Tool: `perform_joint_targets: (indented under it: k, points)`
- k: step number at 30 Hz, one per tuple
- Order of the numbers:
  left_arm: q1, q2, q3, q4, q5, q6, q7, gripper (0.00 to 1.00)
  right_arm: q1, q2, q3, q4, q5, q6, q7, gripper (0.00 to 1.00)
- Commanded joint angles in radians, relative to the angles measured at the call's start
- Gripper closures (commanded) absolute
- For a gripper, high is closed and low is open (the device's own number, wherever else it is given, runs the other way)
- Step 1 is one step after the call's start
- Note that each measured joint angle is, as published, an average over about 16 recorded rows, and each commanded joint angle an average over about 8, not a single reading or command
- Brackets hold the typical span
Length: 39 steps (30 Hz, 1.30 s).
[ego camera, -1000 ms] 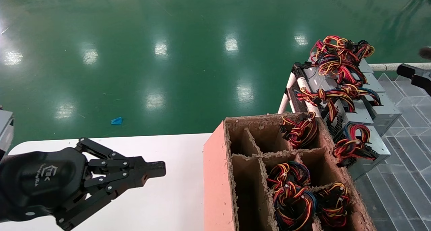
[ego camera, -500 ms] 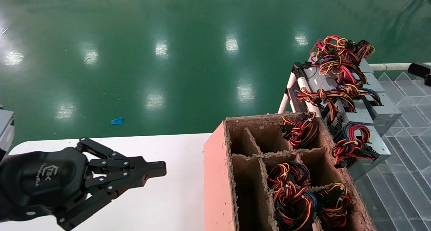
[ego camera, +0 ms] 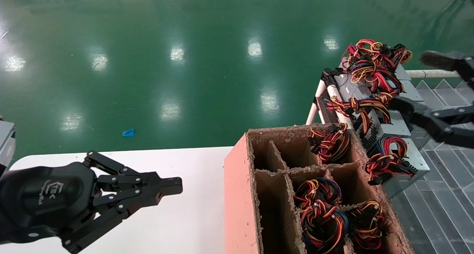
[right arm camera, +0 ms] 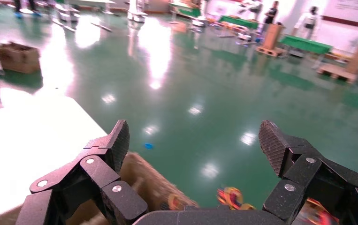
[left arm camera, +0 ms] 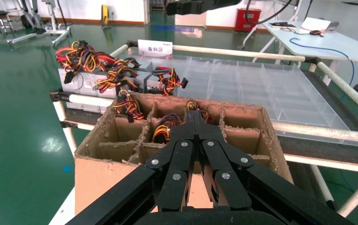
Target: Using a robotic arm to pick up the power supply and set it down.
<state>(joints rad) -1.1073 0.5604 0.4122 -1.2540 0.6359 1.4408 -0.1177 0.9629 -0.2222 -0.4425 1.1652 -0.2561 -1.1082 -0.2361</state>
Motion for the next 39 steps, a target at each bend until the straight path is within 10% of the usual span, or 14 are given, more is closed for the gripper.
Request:
perform_joint_targets:
  k: [1,39]
  points:
    - [0.000,0.000,0.000,0.000,0.000,0.000,0.000,0.00,0.005,-0.018,0.008,0.006,-0.022,-0.018,0.020,0.00]
    - [0.000,0.000,0.000,0.000,0.000,0.000,0.000,0.00,0.105,-0.365,0.153,0.112,-0.446,-0.364,0.398,0.00]
